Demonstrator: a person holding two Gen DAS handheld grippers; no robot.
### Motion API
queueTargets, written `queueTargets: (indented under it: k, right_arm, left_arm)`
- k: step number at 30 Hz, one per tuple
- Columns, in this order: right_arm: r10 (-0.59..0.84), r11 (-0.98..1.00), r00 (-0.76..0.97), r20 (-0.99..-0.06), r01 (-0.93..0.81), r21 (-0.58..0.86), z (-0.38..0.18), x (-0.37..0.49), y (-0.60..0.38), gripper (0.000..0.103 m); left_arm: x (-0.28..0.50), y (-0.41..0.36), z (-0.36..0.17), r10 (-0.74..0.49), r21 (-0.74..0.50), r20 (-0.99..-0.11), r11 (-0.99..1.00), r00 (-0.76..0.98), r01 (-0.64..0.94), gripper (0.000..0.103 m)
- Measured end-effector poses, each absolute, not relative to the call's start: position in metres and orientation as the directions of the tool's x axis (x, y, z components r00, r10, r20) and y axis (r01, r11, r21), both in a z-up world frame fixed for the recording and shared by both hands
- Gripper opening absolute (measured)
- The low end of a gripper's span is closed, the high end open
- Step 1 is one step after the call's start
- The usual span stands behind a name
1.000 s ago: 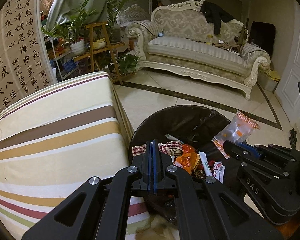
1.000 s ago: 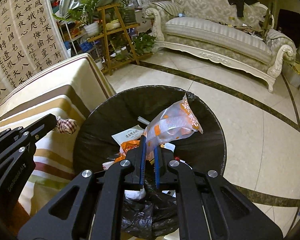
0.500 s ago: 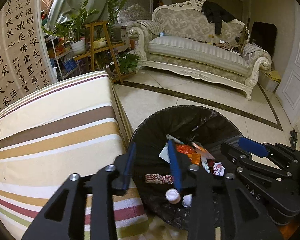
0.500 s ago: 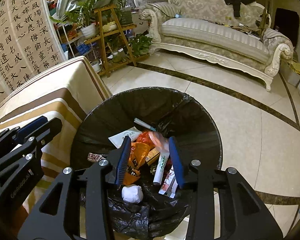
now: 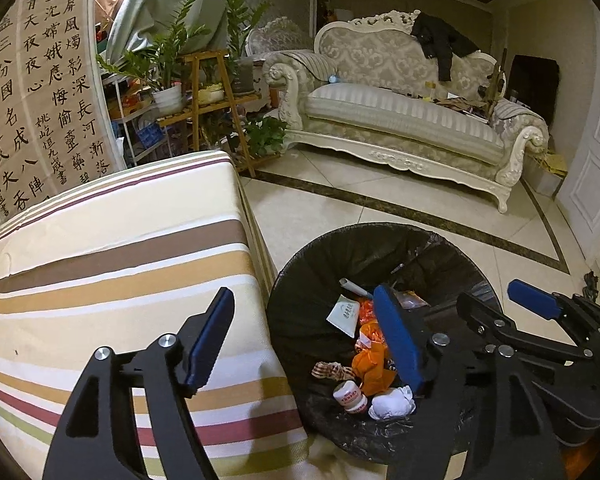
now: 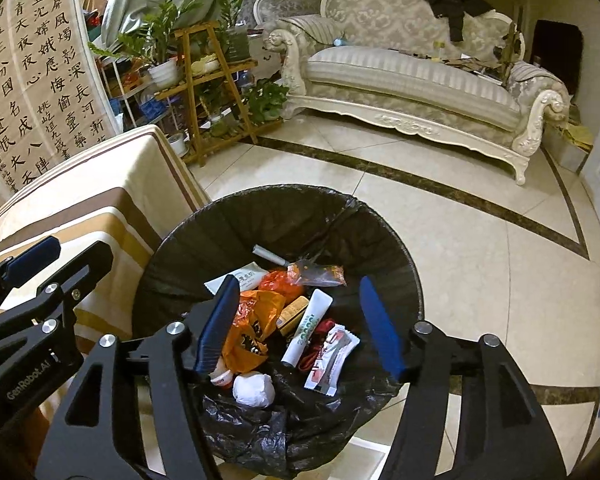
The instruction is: Collect trash
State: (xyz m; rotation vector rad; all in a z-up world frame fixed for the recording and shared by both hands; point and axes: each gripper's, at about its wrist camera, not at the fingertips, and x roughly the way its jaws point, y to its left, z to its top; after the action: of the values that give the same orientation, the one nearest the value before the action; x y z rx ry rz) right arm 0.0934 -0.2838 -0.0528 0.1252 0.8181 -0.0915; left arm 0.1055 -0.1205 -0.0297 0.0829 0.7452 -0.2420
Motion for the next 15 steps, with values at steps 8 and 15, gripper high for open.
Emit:
queueTargets:
  k: [8, 15]
  right_arm:
    - [-0.078, 0.984, 0.693, -0.717, 0.17, 0.058, -0.049, 0.085, -0.285, 0.071]
    - [-0.12, 0.981, 0.711, -0.693, 0.192, 0.027, -0.043, 0.073, -0.28, 0.077]
  left_arm:
    - [0.097, -0.112, -0.024, -0.166, -0.004, -0.658, 0.976, 0.734, 0.217, 0.076]
    - [0.084, -0.103, -0.016, -0.136, 0.021, -0.626, 0.981, 0.768, 0.191, 0.08]
